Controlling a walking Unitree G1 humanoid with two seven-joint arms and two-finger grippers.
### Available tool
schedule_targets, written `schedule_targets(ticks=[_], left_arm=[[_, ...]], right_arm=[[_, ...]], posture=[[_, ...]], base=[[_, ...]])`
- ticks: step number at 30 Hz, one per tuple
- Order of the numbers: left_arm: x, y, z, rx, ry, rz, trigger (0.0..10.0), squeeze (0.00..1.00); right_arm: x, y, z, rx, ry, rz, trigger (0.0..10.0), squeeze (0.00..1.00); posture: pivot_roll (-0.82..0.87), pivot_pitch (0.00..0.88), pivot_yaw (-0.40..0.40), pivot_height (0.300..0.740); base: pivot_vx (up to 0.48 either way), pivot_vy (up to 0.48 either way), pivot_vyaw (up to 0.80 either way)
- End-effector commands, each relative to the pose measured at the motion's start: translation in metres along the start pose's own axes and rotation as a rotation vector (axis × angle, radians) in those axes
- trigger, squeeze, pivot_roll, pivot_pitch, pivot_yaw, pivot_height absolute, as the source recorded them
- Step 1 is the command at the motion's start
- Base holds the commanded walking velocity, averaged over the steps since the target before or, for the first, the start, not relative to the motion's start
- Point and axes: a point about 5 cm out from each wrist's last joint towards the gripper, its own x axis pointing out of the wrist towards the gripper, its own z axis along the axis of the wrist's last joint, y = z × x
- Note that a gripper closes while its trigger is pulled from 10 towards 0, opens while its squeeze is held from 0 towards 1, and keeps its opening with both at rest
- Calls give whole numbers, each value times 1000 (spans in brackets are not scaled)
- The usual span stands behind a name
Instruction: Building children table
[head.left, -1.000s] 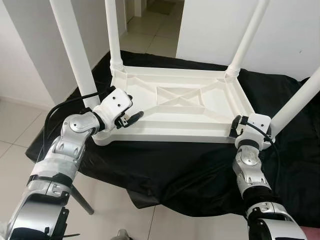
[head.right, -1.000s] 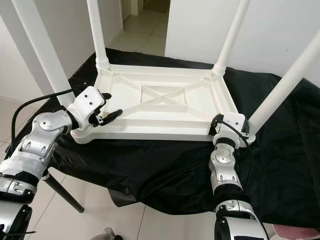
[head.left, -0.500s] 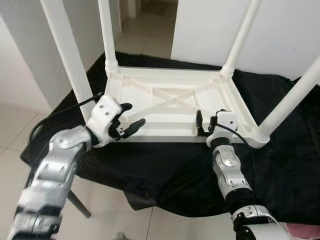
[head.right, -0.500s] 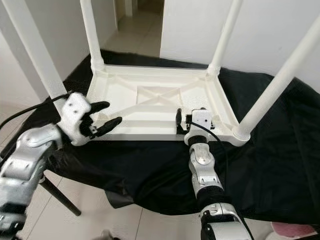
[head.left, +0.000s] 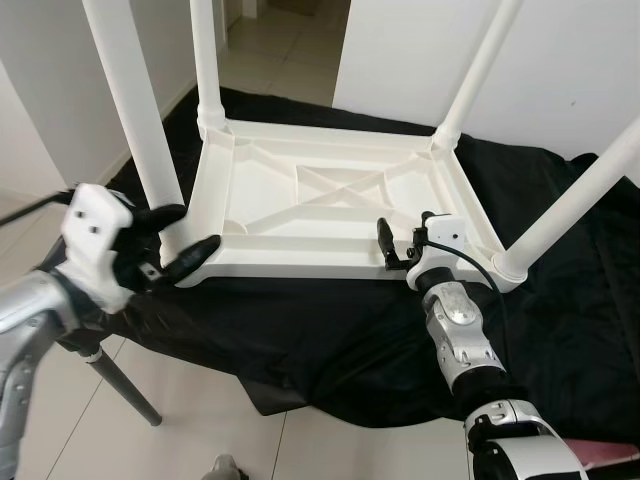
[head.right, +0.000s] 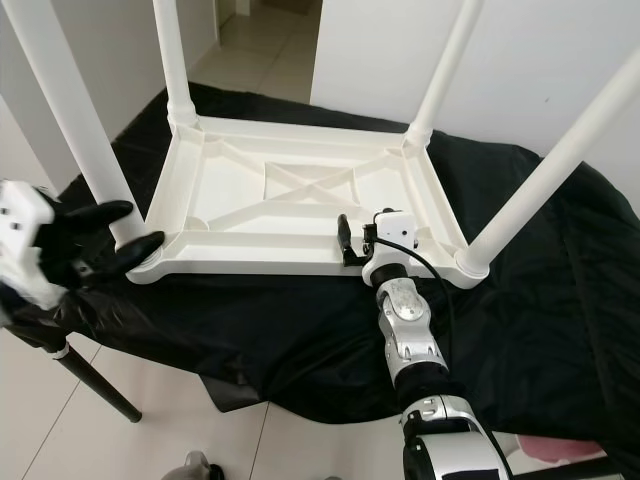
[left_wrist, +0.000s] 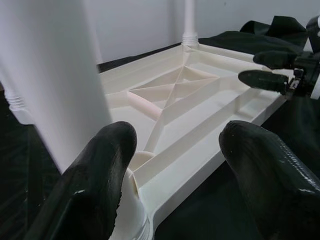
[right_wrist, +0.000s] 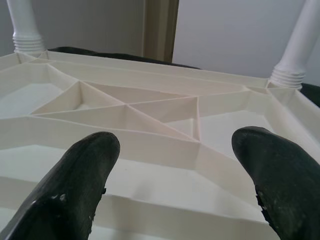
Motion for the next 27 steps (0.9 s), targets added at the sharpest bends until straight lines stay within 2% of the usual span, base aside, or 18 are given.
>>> schedule_targets(ticks=[1, 2, 5, 11, 12, 13, 16, 23, 25, 27], left_arm=[[-17, 2, 12, -5, 0, -62, 10000, 0], [-17, 2, 12, -5, 0, -62, 10000, 0], [-39, 15, 23, 4, 10, -10, 10000, 0], [-47, 21, 22, 7, 31, 18, 10000, 0], [-53, 31, 19, 11, 54, 70, 10000, 0], [-53, 31, 19, 11, 54, 70, 10000, 0], [-60, 64, 16, 24, 52, 256, 10000, 0], [-55, 82, 15, 24, 26, 352, 10000, 0], [-50, 88, 14, 22, 13, 383, 10000, 0], [-36, 99, 13, 4, -13, 421, 10000, 0]], right_arm=[[0, 2, 1, 23, 2, 25, 10000, 0], [0, 2, 1, 23, 2, 25, 10000, 0], [-2, 7, 1, 27, -6, 36, 10000, 0], [-4, 10, -1, 31, -5, 37, 10000, 0], [-8, 14, -3, 38, -2, 45, 10000, 0], [-8, 14, -3, 38, -2, 45, 10000, 0], [-17, 23, -8, 54, 5, 59, 10000, 0], [-24, 28, -11, 58, 15, 75, 10000, 0], [-28, 30, -13, 60, 23, 82, 10000, 0], [-34, 32, -18, 53, 40, 83, 10000, 0]], posture=[[181, 91, -114, 740], [181, 91, -114, 740], [176, 94, -109, 740], [176, 95, -108, 740], [166, 96, -94, 740], [166, 96, -94, 740], [161, 95, -89, 740], [155, 89, -87, 740], [152, 85, -82, 740], [146, 79, -74, 740]], base=[[0, 0, 0], [0, 0, 0], [0, 0, 0], [0, 0, 0], [0, 0, 0], [0, 0, 0], [0, 0, 0], [0, 0, 0], [0, 0, 0], [0, 0, 0]])
